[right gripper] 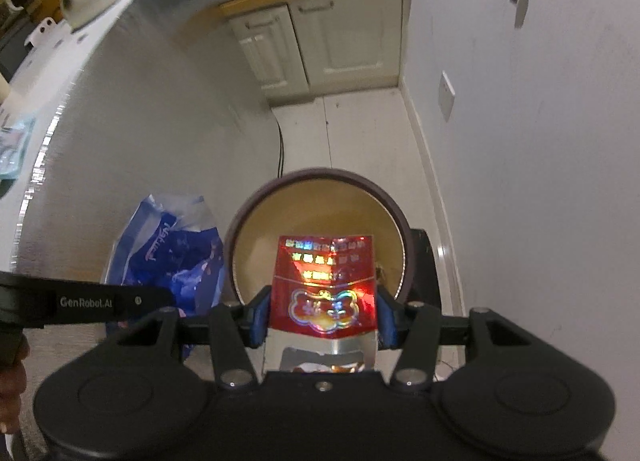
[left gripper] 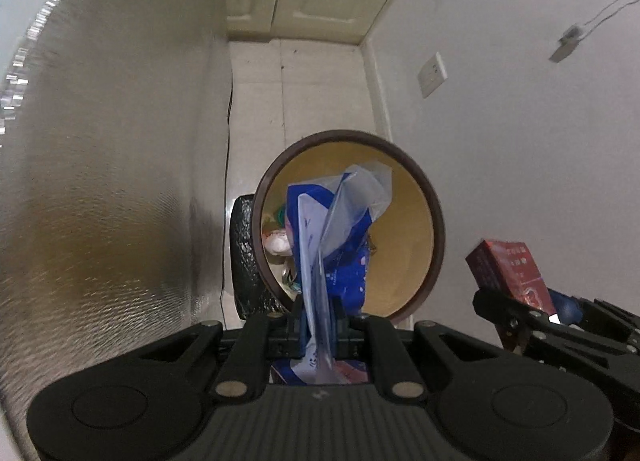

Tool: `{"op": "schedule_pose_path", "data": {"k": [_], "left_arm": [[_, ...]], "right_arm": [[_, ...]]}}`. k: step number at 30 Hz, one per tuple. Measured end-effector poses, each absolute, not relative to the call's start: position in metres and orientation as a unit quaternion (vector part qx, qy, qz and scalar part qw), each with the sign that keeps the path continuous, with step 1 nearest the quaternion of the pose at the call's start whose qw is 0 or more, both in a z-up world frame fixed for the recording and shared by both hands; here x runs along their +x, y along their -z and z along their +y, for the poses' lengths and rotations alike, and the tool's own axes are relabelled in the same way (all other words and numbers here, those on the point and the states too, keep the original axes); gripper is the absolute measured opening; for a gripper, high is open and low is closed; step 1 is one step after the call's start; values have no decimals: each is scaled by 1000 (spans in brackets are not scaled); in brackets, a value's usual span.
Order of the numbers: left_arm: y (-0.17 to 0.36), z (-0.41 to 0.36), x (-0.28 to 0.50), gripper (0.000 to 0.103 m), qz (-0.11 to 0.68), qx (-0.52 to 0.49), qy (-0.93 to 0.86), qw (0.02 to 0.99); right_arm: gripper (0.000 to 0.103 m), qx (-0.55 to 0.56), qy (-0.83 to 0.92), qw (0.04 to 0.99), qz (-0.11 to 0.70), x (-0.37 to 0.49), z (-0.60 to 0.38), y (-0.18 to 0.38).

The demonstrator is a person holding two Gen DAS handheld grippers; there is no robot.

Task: Collect trash
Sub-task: 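Carry the bag with the left tool while the right tool carries the wrapper to the wastebasket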

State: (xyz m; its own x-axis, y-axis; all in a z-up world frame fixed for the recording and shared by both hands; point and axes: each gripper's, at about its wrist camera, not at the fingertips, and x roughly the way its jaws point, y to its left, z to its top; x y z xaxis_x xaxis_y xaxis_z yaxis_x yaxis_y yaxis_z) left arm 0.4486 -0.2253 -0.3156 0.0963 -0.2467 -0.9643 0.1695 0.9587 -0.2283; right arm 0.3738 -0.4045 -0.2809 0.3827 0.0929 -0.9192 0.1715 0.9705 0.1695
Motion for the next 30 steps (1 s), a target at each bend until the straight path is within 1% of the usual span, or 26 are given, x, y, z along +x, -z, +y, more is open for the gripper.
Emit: {"op": "schedule_pose_path", "data": {"k": [8, 19, 22, 25, 30], "left_arm": [[366, -245, 476, 11, 688, -27, 118, 715], [443, -260, 495, 11, 720, -65, 98, 684], [460, -265, 496, 11, 723, -61, 97, 681], [475, -269, 497, 11, 723, -50, 100, 682], [482, -270, 508, 12, 706, -74, 97, 697]], "right_arm": [[53, 135, 17, 798, 587, 400, -421, 332], [53, 165, 25, 765, 622, 421, -439, 405], [53, 174, 30, 758, 628, 423, -440, 423], [53, 182, 36, 755, 629, 428, -443, 438], [53, 199, 45, 754, 625, 434, -446, 455]]}}
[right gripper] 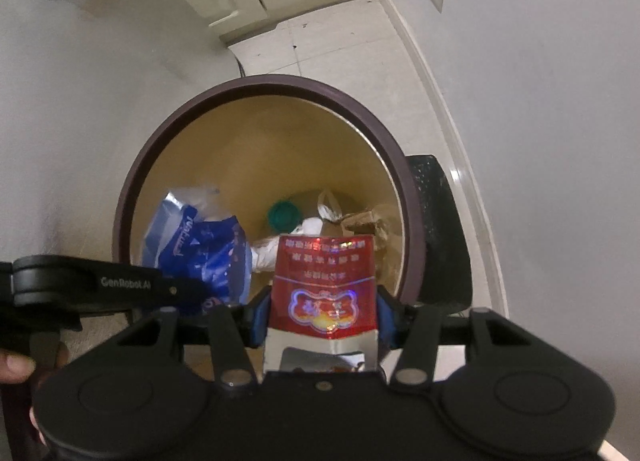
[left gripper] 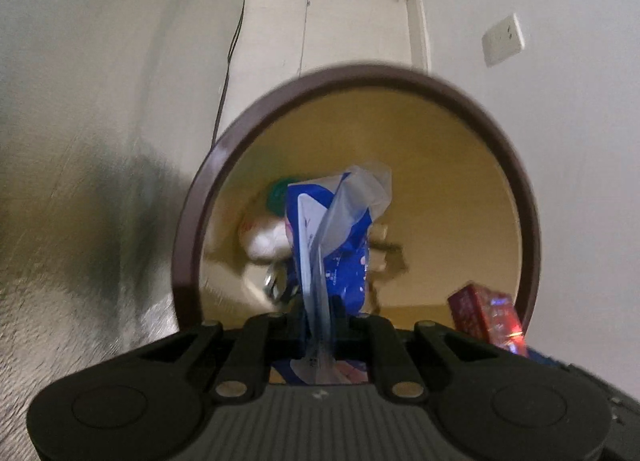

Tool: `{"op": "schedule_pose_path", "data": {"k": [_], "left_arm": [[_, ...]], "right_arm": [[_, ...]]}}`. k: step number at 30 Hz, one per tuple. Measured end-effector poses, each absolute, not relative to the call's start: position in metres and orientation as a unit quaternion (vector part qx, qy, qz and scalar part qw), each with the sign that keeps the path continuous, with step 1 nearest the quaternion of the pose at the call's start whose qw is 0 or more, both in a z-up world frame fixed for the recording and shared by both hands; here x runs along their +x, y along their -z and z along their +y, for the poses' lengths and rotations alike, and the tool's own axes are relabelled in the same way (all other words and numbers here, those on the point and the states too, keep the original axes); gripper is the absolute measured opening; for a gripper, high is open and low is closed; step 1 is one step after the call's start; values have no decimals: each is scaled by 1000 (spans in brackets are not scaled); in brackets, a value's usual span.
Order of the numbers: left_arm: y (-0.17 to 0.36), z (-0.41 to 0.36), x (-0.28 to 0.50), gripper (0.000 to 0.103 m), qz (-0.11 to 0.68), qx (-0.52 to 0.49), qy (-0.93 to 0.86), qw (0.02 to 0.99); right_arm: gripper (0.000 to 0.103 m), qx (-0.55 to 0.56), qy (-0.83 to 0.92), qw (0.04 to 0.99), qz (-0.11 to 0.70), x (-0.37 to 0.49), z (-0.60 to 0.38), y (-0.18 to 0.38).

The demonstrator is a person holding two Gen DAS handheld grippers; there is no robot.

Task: Collect trash
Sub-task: 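Carry the bag with the left tool while the right tool carries the wrapper to the wastebasket, then open the right tool over the wastebasket while the left tool releases the bag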

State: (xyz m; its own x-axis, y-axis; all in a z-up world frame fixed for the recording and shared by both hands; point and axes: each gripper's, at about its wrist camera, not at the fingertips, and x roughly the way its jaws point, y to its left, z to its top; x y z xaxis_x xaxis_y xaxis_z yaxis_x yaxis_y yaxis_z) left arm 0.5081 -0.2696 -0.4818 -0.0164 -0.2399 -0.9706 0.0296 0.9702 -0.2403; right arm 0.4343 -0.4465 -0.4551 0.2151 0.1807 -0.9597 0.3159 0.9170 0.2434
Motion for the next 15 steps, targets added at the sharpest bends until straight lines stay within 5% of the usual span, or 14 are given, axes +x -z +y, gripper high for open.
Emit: {"op": "schedule_pose_path", "data": {"k": [3, 10, 15], "left_arm": [[482, -270, 515, 18, 696, -58, 97, 709], [486, -268, 508, 54, 705, -20, 106, 701], [486, -267, 504, 58, 706, -17, 116, 699]], "right_arm": [[53, 213, 50, 757, 616, 441, -450, 460], [53, 266, 50, 752, 601, 467, -457, 473], [55, 281, 38, 744, 605, 487, -455, 487]]}}
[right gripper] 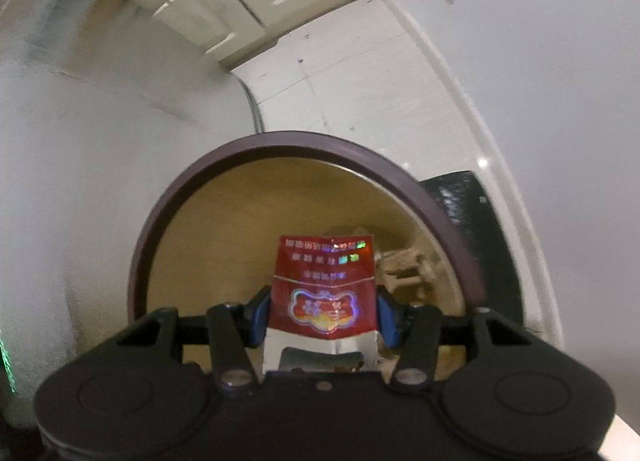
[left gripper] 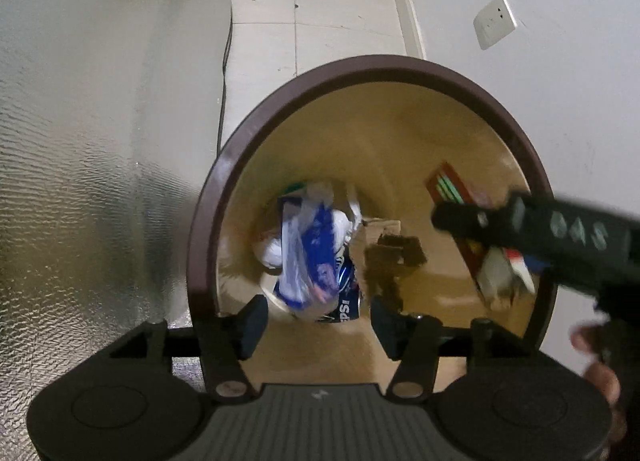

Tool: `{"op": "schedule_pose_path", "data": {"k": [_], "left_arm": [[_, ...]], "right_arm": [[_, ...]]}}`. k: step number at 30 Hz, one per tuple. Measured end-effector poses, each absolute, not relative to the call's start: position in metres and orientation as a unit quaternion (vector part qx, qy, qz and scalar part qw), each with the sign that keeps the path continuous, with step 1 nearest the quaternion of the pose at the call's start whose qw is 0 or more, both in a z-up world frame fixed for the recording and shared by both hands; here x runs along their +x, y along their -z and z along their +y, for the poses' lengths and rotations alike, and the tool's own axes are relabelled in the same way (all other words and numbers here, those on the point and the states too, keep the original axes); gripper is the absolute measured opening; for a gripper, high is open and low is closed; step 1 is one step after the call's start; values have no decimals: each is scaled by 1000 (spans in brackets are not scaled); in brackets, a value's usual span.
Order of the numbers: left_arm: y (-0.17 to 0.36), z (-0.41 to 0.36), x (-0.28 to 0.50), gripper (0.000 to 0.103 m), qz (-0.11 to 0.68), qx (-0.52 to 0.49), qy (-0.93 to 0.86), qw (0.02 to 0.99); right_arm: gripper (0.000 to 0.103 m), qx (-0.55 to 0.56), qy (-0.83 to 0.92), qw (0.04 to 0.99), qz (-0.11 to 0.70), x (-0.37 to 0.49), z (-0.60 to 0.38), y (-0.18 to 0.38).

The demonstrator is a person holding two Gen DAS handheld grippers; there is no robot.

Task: Collect trash
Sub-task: 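Open the right tool over the wastebasket while the left tool releases the bag, then raise both tools away from the wastebasket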

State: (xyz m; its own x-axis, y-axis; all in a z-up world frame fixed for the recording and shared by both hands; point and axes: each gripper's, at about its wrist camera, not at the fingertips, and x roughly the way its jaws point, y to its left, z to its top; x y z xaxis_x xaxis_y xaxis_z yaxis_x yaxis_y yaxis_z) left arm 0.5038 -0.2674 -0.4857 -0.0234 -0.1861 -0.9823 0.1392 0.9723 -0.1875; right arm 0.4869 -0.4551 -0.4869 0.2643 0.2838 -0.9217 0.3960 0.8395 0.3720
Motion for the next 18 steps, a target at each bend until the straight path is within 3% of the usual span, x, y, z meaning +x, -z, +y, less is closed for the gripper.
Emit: {"op": "schedule_pose_path", "data": {"k": [3, 6, 18], "left_arm": [[486, -270, 504, 62, 707, -14, 120, 697], [480, -273, 500, 69, 707, -4, 131, 695], [454, -280, 489, 89, 704, 15, 137, 697]], "right_arm": [[61, 278, 40, 752, 596, 494, -456, 489], [83, 276, 35, 757, 592, 494, -457, 485], [85, 238, 18, 760, 605, 457, -466, 455]]}}
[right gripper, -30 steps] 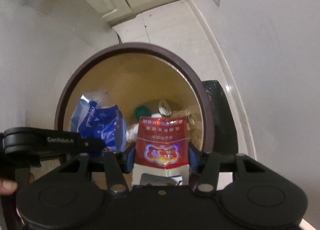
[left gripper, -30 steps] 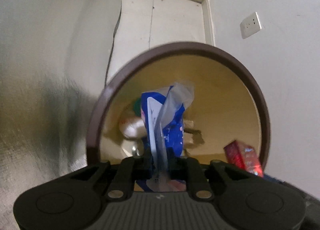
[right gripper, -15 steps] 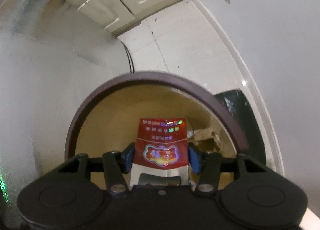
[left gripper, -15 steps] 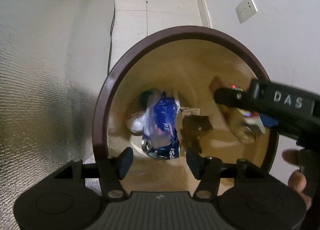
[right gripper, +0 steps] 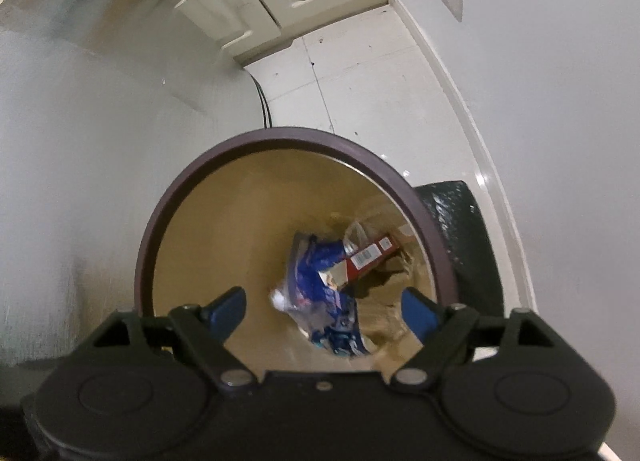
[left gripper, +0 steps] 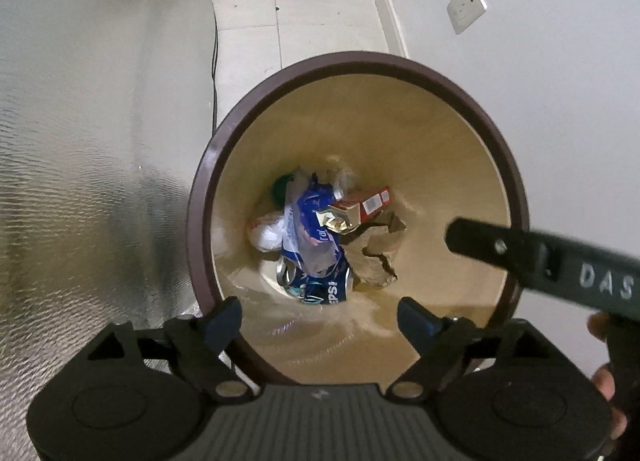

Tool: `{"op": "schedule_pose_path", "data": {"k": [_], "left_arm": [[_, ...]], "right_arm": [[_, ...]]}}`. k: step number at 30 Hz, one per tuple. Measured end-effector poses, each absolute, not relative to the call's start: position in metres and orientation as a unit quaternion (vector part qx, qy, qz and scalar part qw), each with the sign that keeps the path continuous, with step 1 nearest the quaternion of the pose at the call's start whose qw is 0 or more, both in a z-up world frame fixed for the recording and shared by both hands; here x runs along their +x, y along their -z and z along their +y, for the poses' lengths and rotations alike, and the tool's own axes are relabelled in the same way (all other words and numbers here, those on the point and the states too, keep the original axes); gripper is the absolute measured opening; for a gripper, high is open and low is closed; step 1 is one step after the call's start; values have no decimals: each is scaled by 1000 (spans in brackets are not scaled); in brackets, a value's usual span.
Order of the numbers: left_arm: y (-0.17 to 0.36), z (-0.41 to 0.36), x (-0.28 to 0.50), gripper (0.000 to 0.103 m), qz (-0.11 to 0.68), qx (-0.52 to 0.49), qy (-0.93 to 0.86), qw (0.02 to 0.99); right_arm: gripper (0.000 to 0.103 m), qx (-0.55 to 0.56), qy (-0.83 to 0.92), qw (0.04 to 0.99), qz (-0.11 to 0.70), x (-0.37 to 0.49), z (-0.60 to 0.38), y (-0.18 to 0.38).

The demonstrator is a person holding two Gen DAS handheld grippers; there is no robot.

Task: Collect trash
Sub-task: 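Raise both tools away from the wastebasket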

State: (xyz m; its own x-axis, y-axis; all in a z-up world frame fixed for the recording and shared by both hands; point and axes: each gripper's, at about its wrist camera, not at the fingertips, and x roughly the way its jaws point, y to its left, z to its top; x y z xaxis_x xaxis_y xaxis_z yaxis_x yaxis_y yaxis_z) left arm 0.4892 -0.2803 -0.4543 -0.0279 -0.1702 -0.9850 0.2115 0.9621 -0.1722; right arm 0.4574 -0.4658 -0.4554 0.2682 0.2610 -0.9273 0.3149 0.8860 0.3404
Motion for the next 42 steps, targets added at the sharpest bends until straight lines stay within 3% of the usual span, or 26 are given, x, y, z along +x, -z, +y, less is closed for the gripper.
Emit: {"op": "schedule_pose_path", "data": {"k": [7, 17, 42], "left_arm": [[426, -276, 483, 103, 693, 20, 139, 707], [389, -262, 462, 103, 683, 35, 129, 718], [275, -227, 388, 103, 622, 12, 130, 772]], "right_arm": [[87, 208, 12, 770, 603, 440, -471, 426], [103, 180, 17, 787, 590, 417, -481, 387], [103, 130, 24, 824, 552, 336, -471, 292]]}}
